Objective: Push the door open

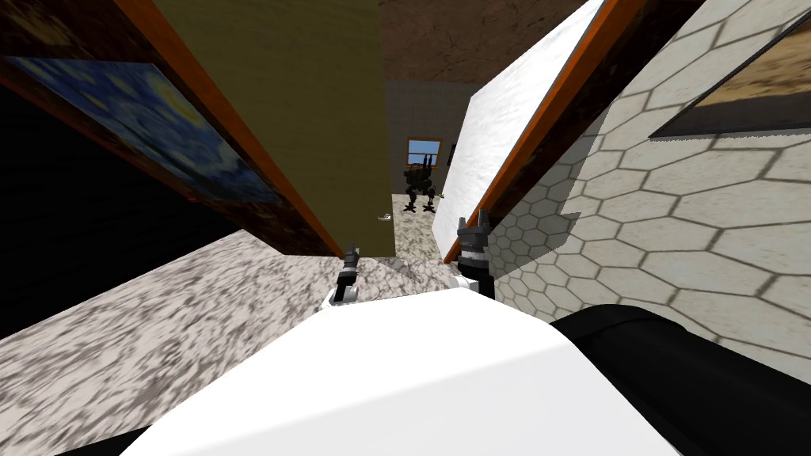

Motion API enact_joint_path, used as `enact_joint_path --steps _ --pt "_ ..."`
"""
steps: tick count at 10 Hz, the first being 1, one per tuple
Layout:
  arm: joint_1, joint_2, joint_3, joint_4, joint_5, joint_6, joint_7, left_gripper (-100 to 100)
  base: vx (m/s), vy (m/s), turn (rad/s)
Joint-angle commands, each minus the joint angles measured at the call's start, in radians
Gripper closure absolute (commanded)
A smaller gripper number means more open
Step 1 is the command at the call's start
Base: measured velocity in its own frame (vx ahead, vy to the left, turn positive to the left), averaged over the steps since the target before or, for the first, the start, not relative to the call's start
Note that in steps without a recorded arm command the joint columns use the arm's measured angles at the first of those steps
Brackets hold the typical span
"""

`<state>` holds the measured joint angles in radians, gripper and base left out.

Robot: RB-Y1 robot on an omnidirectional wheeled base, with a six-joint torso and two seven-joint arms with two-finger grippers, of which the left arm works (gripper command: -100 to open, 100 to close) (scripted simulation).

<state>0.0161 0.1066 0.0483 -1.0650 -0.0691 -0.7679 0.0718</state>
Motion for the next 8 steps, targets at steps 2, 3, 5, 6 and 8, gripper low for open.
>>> enact_joint_path --steps 2,3,5,6,8 --pt "-0.033 -0.001 0.001 0.076 -0.006 -0.012 0.012 -100 0.099 -0.036 -0.034" --pt "-0.046 -0.001 0.001 0.104 -0.008 -0.016 0.017 -100 0.115 -0.026 -0.029" --pt "-0.070 -0.001 0.001 0.158 -0.012 -0.024 0.026 -100 0.089 -0.038 -0.030" --pt "-0.081 -0.002 0.001 0.183 -0.014 -0.028 0.030 -100 0.094 -0.033 -0.026" --pt "-0.104 -0.002 0.002 0.234 -0.018 -0.035 0.039 -100 0.096 -0.011 -0.034"
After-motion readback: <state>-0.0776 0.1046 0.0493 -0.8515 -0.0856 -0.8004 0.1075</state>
